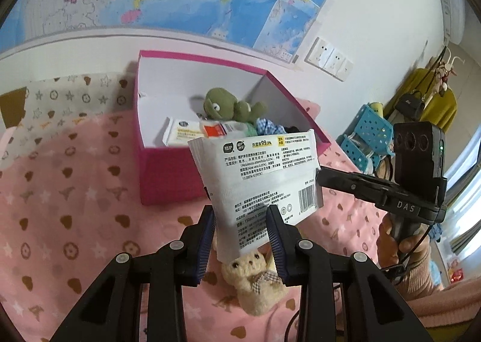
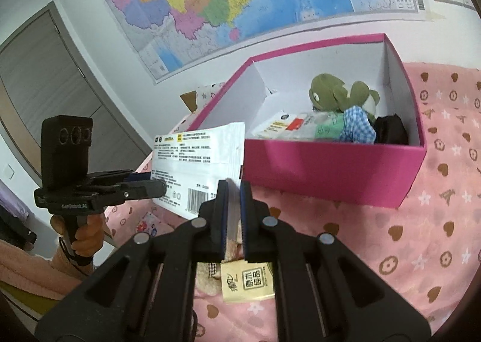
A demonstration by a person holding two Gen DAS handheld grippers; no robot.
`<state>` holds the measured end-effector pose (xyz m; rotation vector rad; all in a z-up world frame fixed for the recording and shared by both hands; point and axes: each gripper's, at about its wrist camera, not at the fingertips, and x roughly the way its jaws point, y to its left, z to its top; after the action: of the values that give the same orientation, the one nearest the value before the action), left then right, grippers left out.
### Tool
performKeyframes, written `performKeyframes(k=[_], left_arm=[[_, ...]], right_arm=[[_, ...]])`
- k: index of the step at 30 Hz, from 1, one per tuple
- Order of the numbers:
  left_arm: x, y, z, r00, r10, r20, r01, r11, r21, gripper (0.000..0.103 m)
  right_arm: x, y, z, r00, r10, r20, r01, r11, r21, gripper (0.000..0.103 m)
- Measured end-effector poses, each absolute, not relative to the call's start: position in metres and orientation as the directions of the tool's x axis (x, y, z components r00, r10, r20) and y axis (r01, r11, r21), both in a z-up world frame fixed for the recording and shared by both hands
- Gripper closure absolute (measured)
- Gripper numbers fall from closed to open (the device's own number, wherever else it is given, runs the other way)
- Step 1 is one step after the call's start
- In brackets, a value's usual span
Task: Organize soft objects
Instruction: 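Lower the white printed packet into the pink box and release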
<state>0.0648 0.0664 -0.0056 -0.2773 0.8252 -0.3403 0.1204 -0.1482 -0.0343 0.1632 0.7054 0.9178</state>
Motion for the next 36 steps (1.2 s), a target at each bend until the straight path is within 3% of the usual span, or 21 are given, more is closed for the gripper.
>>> performKeyframes(k=[25,30,36], left_arm=[[0.134,0.084,0.016,0.678,-0.277,-0.681,0.119,0.956,-0.270,0.067],[0.149,0.092,0.003,0.653,-0.260,-0.712,0.083,0.958,-0.274,0.065],[0.160,0.101,-0.010,0.633,-0.239,-0.736,0.033,0.959,-0.283,0.062]], right_arm=[[0.186,-0.122,0.003,0.454,0.751,-0.480,-0.667,0.643,0.376,0.092],[0.203,-0.112,-0.004,0.434,0.746,-0.505,-0.650,0.647,0.398,0.089],[0.220,-0.102,-0.023,0.392,0.744,-0.540,-0.618,0.648,0.444,0.080]])
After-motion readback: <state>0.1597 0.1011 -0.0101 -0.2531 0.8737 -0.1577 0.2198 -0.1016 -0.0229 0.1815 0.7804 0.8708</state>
